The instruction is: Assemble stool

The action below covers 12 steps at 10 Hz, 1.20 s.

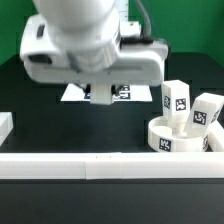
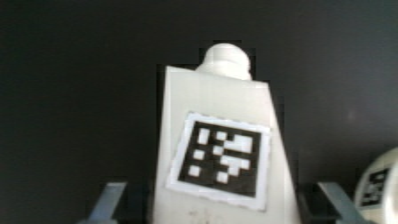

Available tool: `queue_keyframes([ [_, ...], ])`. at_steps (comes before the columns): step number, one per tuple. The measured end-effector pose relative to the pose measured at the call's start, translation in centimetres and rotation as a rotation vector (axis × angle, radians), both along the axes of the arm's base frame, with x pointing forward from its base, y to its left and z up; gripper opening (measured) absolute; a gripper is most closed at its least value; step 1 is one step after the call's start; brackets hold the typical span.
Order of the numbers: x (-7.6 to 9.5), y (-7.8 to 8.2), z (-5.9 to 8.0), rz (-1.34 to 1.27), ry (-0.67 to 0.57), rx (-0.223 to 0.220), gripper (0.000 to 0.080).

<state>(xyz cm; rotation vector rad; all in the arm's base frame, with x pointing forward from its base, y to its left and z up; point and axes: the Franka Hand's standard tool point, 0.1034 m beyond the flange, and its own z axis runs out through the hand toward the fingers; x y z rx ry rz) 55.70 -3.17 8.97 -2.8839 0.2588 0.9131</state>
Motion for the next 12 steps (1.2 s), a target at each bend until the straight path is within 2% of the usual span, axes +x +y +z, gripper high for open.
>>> queue_keyframes([
  [2,1.2,0.9,1.9,-0.016,-0.206,-0.016,0.0325],
  [4,1.2,0.7,1.5,-0.023,-0.308,-0.039,0.0325],
  [6,2.2,0.8,1.7,-0.025,-0.455,-0.071,0.0325],
  [8,2.4,2.4,3.0,-0.017,-0.608,-0.084,0.0325],
  [10,3.4,3.6,4.3,-0.005,-0.794,-0.115,0.0325],
  [12,3.5,3.1,4.0,-0.003,-0.913,-0.151,0.0325],
])
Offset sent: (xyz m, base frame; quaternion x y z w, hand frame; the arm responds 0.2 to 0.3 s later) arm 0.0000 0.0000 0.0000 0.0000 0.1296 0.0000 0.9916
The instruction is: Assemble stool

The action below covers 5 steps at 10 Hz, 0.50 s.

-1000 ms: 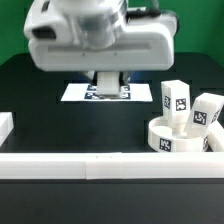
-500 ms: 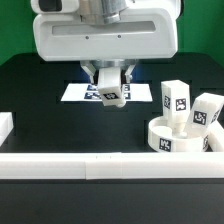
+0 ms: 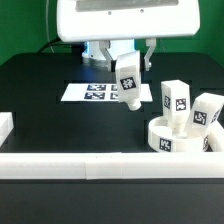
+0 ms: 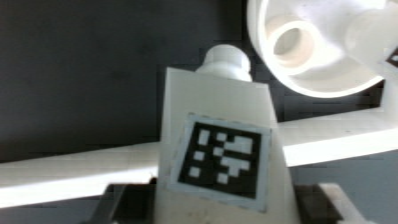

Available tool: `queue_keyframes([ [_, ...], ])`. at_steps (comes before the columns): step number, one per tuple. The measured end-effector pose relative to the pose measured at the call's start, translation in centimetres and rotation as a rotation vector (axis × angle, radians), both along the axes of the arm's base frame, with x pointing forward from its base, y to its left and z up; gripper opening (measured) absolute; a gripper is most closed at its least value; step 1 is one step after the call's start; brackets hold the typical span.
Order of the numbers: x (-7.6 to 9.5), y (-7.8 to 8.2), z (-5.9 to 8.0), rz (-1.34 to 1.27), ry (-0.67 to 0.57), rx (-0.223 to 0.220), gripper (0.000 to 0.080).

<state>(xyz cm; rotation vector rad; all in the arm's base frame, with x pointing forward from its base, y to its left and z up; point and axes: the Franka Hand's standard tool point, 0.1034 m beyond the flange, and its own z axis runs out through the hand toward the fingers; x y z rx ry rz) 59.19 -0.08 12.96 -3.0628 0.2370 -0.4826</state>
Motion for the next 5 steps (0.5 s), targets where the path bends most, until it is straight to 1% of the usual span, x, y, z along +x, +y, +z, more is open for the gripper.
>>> queue_keyframes([
  [1,0.1,0.0,0.1,-0.001,-0.067,-0.017,0.0325],
  [2,-0.1,0.7,-0.2,0.029,-0.055,-0.026,0.0325],
  [3,0.4,2.8,-0.1,0.101,-0.061,-0.051,0.0325],
  [4,0.5,4.1,-0.1,0.115,-0.054,-0.053,0.0325],
  [5,0.5,4.0,0.0,0.103,-0.056,-0.050,0.0325],
])
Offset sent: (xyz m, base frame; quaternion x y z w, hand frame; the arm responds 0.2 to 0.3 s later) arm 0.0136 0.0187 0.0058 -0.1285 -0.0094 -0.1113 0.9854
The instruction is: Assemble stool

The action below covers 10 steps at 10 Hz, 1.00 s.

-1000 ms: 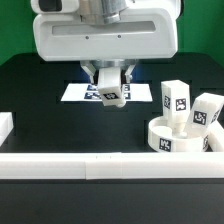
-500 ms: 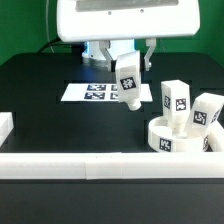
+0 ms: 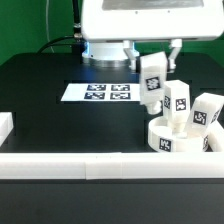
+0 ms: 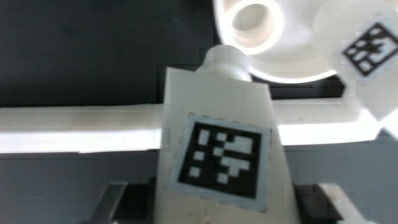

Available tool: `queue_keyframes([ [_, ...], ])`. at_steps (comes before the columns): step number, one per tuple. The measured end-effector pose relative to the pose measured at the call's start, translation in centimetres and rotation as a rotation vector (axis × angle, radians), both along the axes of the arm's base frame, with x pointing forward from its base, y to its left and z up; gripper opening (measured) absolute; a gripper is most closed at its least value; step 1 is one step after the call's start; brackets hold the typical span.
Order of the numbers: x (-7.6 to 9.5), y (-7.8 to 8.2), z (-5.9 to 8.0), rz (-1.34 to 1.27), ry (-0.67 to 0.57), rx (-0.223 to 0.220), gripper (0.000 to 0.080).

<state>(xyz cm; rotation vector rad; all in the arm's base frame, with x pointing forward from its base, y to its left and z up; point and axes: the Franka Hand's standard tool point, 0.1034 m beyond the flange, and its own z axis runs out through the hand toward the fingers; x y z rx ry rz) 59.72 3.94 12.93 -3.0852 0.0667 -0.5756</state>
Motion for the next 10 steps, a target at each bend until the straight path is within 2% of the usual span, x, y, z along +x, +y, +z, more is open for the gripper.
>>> queue_keyframes([
  [3,0.1,0.2,-0.1,0.024,-0.012,-0.013,0.0325],
  [4,0.0,1.6,-0.7,0.091,-0.036,-0.045,0.0325],
  [7,-0.5,3.8,-1.9,0.150,-0.027,-0.085,0.0325],
  [10,-0.5,3.6,-2.0,0.144,-0.026,-0.086,0.0325],
])
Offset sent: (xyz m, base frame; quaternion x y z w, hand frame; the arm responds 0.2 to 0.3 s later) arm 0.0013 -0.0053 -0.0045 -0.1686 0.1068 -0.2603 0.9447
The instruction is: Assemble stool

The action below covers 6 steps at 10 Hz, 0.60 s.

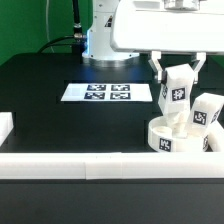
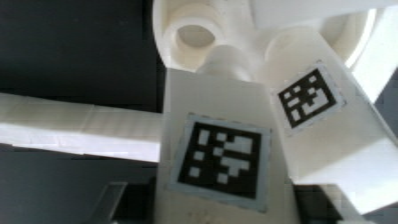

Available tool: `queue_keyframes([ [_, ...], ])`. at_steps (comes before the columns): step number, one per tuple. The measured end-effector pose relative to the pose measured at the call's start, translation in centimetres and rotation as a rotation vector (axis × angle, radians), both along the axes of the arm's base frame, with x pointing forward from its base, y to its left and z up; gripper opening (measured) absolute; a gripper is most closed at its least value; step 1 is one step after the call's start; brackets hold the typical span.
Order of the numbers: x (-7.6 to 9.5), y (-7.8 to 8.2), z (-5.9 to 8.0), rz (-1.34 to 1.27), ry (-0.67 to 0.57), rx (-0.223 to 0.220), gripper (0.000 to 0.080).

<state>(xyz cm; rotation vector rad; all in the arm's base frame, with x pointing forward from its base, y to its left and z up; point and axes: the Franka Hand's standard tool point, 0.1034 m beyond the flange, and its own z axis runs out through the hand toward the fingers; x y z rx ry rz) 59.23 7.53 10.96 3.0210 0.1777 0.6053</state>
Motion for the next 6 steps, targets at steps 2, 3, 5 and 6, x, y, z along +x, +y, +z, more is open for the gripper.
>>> queue_keyframes([
  [2,0.22,-0.45,0.02,0.041,-0.017,-0.021,0.0325],
  [3,0.36,-0.68,0.14,0.044,-0.037,-0.023,0.0325],
  [5,0.53,-0.56,0.28,0.049,-0.061,-0.024,0.0325],
  [6,0.67,-0.62,0.44,0.063,-0.144,-0.030,0.0325],
])
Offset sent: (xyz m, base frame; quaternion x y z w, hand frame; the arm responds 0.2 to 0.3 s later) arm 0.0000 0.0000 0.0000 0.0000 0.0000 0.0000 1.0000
